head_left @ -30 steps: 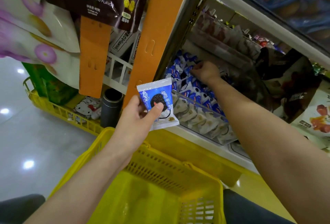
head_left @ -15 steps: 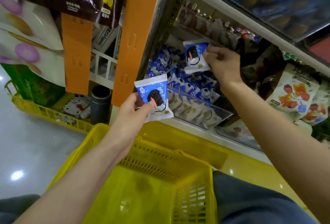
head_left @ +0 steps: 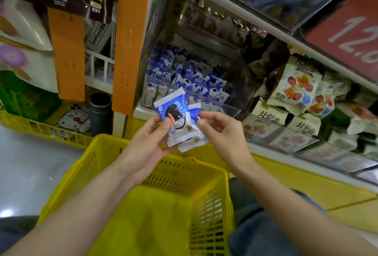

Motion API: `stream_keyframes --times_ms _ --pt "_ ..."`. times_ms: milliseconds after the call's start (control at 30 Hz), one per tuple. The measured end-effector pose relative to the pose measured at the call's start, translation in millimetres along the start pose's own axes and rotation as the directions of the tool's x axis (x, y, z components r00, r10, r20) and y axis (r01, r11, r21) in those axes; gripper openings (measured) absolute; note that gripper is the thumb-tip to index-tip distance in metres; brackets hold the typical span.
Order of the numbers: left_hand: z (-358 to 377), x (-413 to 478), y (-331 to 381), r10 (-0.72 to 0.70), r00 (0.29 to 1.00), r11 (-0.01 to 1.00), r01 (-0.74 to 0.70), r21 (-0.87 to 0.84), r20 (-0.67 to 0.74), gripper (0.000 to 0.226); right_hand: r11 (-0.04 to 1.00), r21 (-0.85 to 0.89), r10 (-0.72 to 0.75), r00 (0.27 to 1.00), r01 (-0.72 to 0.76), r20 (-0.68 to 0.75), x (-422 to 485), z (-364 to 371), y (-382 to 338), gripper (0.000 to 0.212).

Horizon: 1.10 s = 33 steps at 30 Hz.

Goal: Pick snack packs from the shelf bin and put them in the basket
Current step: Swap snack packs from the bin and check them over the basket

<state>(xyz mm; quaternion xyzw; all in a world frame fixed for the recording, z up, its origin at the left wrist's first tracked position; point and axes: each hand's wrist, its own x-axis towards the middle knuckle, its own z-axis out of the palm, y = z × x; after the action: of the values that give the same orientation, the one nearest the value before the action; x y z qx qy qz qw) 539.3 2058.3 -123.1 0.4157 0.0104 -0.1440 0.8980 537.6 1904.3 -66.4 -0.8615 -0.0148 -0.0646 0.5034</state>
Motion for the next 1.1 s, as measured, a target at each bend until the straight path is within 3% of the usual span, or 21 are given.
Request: stream_keyframes --times_ms 100,233,300,400,567,700,800,867,967,1033,1100 --pt "0 -4 1 -0.071 0.997 0.995 0.074 -0.068 0.035 0.049 0.995 0.051 0.084 0.996 -0.085 0.025 -8 2 4 0.014" --pt "0 -8 3 -0.183 0.974 0.982 0.174 0.077 0.135 0.047 0.982 0.106 0.136 0.978 -0.154 0.161 -13 3 1 0.019" --pt "1 -8 3 -0.179 0.977 0.976 0.162 0.142 0.115 0.046 0.976 0.116 0.154 0.959 -0.185 0.238 -12 2 -1 0.027" --pt "2 -7 4 -0.081 0.996 0.953 0.071 0.294 0.024 0.050 0.997 -0.012 0.080 0.953 -0.080 0.291 -7 1 -4 0.025" --pt "-1 -2 14 0.060 0.995 0.920 -0.027 0.390 -0.074 0.044 0.998 0.061 -0.025 0.975 0.012 0.219 11 3 -12 0.012" --pt "-9 10 23 0.205 0.957 0.885 -0.093 0.456 -0.203 0.023 0.988 0.078 -0.130 0.992 0.130 -0.004 56 -5 -28 0.015" --pt "-13 17 29 0.259 0.935 0.873 -0.120 0.472 -0.242 0.025 0.978 -0.081 -0.206 0.959 0.193 -0.194 113 1 -31 0.028" --pt "-15 20 33 0.266 0.930 0.877 -0.125 0.465 -0.253 0.028 0.950 -0.240 -0.253 0.941 0.198 -0.224 150 10 -29 0.032" --pt "-17 24 36 0.271 0.925 0.879 -0.124 0.461 -0.267 0.029 0.875 -0.431 -0.290 0.951 0.219 -0.106 195 27 -23 0.029" --pt "-18 26 38 0.273 0.922 0.877 -0.121 0.464 -0.274 0.030 0.811 -0.543 -0.254 0.967 0.216 0.004 217 38 -20 0.018" --pt "-20 28 40 0.271 0.922 0.876 -0.117 0.469 -0.276 0.029 0.750 -0.633 -0.188 0.979 0.192 0.074 233 46 -20 0.024"
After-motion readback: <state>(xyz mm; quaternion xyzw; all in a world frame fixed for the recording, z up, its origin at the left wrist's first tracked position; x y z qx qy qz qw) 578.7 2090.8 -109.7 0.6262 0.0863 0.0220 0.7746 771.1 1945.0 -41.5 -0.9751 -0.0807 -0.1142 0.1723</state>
